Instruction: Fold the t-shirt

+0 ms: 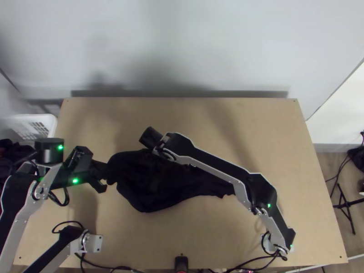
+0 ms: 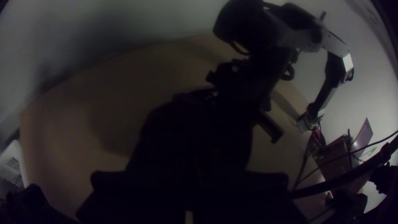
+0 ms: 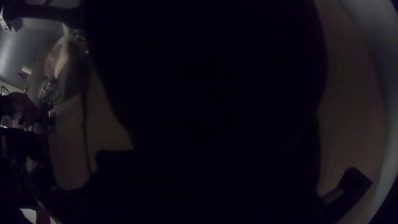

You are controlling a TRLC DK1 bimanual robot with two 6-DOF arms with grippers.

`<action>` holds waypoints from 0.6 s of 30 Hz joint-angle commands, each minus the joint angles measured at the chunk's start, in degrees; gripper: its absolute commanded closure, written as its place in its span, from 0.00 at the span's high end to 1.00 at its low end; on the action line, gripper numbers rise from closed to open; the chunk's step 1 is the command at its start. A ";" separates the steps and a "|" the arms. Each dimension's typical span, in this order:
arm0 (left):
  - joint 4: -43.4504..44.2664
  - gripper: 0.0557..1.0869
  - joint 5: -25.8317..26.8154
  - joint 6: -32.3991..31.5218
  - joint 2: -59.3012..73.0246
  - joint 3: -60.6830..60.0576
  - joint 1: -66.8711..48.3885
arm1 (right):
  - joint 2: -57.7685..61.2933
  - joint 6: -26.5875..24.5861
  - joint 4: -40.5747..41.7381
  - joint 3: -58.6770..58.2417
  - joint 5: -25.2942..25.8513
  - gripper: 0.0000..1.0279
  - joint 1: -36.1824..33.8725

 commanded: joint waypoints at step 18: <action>1.68 0.04 -1.81 22.47 -3.32 -16.06 25.53 | -37.63 -3.61 -12.63 -11.85 -8.95 0.03 -14.91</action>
